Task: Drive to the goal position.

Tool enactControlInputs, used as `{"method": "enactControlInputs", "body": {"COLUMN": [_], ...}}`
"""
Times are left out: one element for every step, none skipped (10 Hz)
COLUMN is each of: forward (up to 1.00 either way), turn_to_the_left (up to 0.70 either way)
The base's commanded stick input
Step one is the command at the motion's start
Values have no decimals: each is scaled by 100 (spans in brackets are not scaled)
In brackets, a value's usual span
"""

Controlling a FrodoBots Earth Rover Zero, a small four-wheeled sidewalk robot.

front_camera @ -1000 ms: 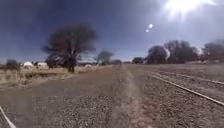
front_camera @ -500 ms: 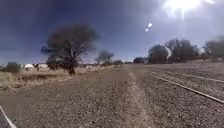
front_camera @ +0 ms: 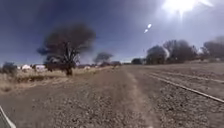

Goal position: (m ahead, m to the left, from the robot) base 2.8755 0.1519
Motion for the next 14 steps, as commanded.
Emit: {"method": "enactControlInputs", "body": {"forward": [70,69,67,66,66,66,66,66,66,66,66,66,66,66], "turn_to_the_left": [0,0,0,-3,-17,-32,-20,-5,0,0,0,0,0,0]}}
